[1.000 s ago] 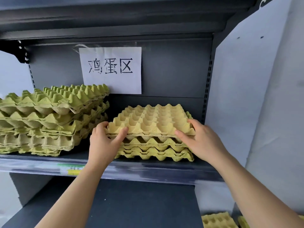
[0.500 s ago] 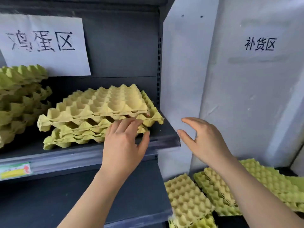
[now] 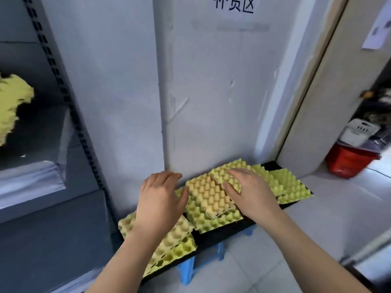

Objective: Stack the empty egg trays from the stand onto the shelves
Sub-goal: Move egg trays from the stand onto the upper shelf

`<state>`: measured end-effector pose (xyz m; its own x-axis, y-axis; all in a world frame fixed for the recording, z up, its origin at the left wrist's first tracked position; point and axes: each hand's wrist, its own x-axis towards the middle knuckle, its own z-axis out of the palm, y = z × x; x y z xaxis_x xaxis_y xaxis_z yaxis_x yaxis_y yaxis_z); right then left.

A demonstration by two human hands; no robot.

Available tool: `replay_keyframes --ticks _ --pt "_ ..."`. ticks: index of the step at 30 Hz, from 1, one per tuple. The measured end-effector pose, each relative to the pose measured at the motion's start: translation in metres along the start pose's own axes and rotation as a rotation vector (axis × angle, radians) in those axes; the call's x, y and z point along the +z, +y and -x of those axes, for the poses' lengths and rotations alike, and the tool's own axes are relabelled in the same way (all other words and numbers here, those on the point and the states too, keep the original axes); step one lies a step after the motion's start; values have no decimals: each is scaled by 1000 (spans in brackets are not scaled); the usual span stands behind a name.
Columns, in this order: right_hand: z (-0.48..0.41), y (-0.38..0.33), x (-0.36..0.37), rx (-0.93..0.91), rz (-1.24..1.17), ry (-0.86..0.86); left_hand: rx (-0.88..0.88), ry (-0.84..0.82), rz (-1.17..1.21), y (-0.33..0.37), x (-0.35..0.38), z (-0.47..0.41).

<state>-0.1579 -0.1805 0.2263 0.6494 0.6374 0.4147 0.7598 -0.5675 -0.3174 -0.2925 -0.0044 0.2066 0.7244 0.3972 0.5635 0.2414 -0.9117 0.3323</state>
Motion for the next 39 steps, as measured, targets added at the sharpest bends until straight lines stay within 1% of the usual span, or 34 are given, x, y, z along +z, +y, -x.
replay_keyframes --ticks 5,10,14,19,22,26,33,39 --pt "-3 102 10 125 33 -89 -43 -148 16 45 96 -20" --pt "-13 186 32 231 38 -172 -95 -323 1 67 182 -40" --pt "-32 244 55 307 48 -198 -160 -476 22 73 247 -60" --pt "-72 303 89 406 36 -258 -209 -592 46 73 325 -97" --pt "-97 333 111 476 8 -275 -280 -682 102 67 367 -121" --pt "-121 375 144 557 -20 -329 -356 -806 121 61 422 -145" --pt "-149 458 204 594 -26 -481 -576 -963 159 59 508 -161" --pt "-169 535 265 588 -80 -624 -751 -1011 155 57 579 -158"
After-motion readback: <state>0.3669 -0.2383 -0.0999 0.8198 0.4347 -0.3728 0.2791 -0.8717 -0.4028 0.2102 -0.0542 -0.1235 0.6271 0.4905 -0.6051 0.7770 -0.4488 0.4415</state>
